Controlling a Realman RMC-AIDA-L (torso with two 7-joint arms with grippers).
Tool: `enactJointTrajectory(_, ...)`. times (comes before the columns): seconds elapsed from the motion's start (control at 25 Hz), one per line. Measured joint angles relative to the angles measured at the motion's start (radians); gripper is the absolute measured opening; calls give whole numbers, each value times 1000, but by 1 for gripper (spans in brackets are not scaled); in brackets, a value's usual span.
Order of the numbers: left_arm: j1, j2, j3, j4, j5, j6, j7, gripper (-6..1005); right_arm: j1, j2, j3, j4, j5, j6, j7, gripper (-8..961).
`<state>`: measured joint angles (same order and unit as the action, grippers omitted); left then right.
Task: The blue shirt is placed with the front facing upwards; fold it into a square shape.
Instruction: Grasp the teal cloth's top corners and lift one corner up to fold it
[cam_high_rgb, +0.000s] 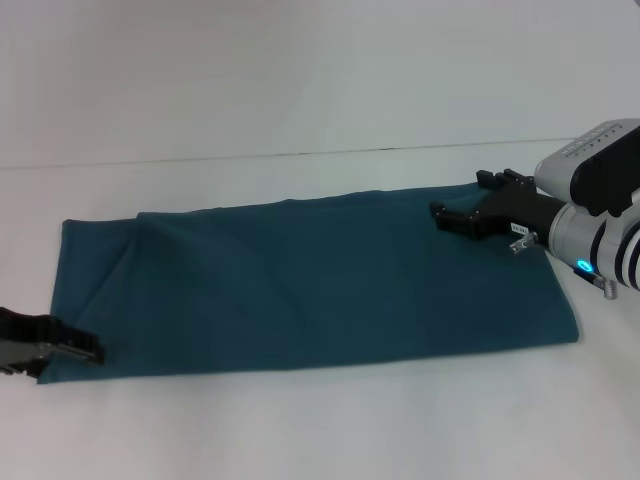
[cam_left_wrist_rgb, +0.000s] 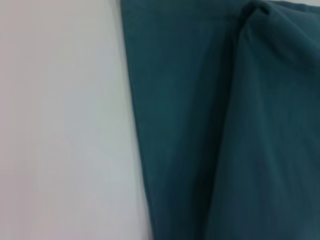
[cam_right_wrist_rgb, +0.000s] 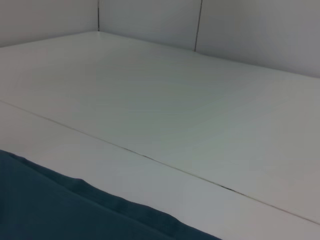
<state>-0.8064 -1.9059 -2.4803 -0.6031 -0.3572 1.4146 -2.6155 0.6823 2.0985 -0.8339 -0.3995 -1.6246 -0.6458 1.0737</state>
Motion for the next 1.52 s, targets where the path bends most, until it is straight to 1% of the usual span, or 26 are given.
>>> enactJointTrajectory(0.16,-7,-10,-2,-5,-4,8,-1,870,0,1,0,0,0,0,-1,897)
enactJointTrajectory(0.52,-46,-36,-2,-37,-6,31,-2,868,0,2,3,0,0,0,-8,896)
enactJointTrajectory(0.8,-55,-39,-7,-32,-6,32,-2,867,-2,2,2,1,23,0,-22,897)
enactJointTrajectory(0.92,-53,-44,-8,-30,-6,29,-2,867,-5,2,-2,2,46,0,-38,897)
enactJointTrajectory(1.04,-54,-55,-8,-31,-6,25,1,866,-6,2,-3,2,50,0,-41,897)
enactJointTrajectory(1.24,-70,-80,-1,-49,-6,25,9,867,-6,2,-4,6,51,0,-49,897)
enactJointTrajectory(1.48,-78,-87,0,-64,-6,26,11,866,-6,1,-4,11,51,0,-49,897)
enactJointTrajectory(1.52,-77,-94,0,-90,-6,34,10,866,-6,2,-4,12,51,0,-49,897)
